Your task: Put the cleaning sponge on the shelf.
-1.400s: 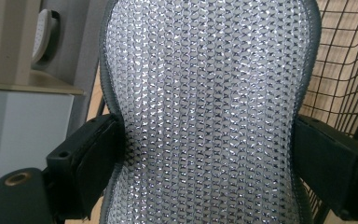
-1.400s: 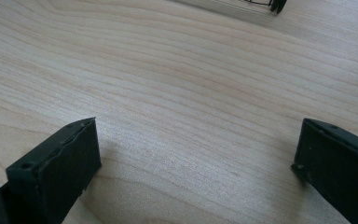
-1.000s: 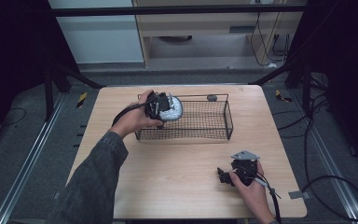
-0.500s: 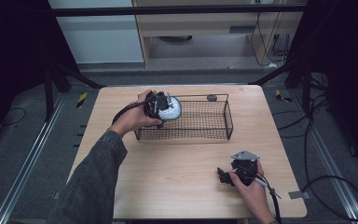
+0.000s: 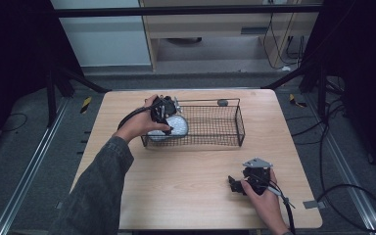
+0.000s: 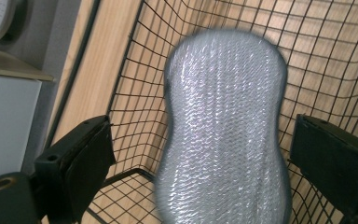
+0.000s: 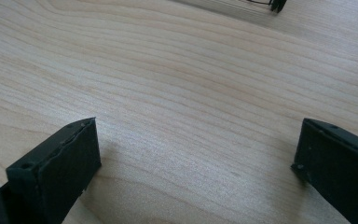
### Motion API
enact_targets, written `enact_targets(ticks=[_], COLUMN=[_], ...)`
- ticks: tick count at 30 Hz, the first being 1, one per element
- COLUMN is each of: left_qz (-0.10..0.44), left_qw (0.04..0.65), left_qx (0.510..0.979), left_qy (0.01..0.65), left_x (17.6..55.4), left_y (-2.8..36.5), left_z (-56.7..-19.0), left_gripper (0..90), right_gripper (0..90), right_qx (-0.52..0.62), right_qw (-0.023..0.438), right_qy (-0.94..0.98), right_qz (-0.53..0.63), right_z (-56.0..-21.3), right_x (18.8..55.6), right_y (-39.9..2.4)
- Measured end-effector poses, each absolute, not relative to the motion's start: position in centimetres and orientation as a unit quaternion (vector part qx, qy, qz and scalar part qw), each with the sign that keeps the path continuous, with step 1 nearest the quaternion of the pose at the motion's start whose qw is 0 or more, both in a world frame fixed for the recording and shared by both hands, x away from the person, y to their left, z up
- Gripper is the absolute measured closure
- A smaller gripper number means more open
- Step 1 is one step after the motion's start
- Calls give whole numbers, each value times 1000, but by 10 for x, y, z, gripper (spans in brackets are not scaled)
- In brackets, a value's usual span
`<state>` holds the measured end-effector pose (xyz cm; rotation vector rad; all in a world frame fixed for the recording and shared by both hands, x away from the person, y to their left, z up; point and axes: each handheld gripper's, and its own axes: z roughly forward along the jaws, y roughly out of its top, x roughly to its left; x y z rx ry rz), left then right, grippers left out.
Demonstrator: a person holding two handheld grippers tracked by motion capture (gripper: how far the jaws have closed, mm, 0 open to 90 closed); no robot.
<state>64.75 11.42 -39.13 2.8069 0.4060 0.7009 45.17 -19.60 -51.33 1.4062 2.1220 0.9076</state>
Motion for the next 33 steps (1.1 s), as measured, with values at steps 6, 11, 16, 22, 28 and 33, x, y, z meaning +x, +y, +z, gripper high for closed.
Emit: enact_targets(ticks=[6, 11, 16, 22, 28, 33], left_qz=[241, 244, 245, 241, 245, 249], left_qw=[120, 131, 150, 159, 162, 167], left_qx=[953, 951, 947, 946, 944, 942], left_qy=[137, 138, 143, 148, 149, 151], left_x=[644, 640, 635, 629, 623, 616], left_y=[114, 113, 113, 114, 113, 113], left_z=[-385, -380, -374, -372, -373, -374], left_gripper=[101, 125, 134, 133, 123, 97], right_gripper=[4, 4, 4, 4, 4, 4], right_qx=[508, 508, 509, 509, 508, 508], right_qw=[218, 218, 217, 217, 217, 217], right_qy=[766, 766, 766, 766, 766, 766], right_qz=[328, 328, 327, 327, 328, 328], right_z=[-513, -513, -513, -513, -513, -513], right_x=[452, 452, 452, 452, 452, 452], right_y=[-196, -196, -196, -196, -196, -196])
